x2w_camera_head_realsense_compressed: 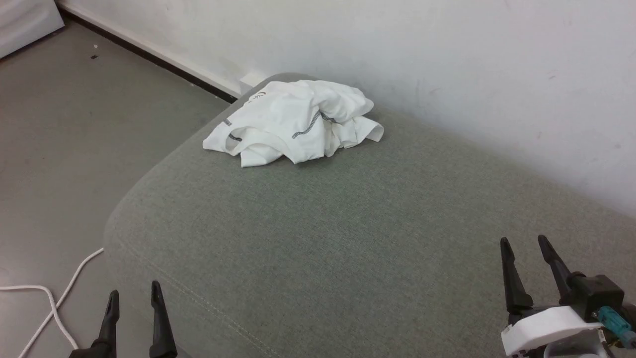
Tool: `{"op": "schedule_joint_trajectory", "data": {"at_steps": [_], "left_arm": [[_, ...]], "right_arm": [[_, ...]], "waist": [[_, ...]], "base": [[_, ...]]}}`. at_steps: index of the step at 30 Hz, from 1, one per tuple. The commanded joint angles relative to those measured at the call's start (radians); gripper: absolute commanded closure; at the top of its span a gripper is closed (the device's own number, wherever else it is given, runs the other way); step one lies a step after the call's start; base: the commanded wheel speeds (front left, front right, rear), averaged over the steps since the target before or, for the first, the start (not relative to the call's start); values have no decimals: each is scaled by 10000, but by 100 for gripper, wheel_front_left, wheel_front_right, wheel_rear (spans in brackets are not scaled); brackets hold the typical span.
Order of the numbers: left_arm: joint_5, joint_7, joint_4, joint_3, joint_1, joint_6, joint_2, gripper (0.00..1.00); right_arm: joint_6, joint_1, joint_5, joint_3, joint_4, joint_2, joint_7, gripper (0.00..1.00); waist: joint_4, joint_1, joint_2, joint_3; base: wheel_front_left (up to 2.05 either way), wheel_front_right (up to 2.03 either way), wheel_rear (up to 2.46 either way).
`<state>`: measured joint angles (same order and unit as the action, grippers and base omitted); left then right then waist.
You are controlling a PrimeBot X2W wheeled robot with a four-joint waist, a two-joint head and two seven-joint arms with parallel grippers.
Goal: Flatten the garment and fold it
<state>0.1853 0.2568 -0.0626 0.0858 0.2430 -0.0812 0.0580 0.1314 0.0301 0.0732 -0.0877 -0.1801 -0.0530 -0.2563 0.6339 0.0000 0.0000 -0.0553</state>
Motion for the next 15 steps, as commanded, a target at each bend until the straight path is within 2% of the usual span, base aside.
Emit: {"op": "schedule_joint_trajectory", "data": {"at_steps": [1,15], "left_arm": [[60,49,-43,19,78,-60,49,0],[160,46,-6,-31,69,-50,75,0]], "right_arm": [[-7,93,75,-25,-31,28,-55,0],[-7,70,81,-68,12,28,-55,0]], "waist": [[-1,0,0,-3],[-43,0,0,46]], "base": [[0,0,0],[0,0,0]]}}
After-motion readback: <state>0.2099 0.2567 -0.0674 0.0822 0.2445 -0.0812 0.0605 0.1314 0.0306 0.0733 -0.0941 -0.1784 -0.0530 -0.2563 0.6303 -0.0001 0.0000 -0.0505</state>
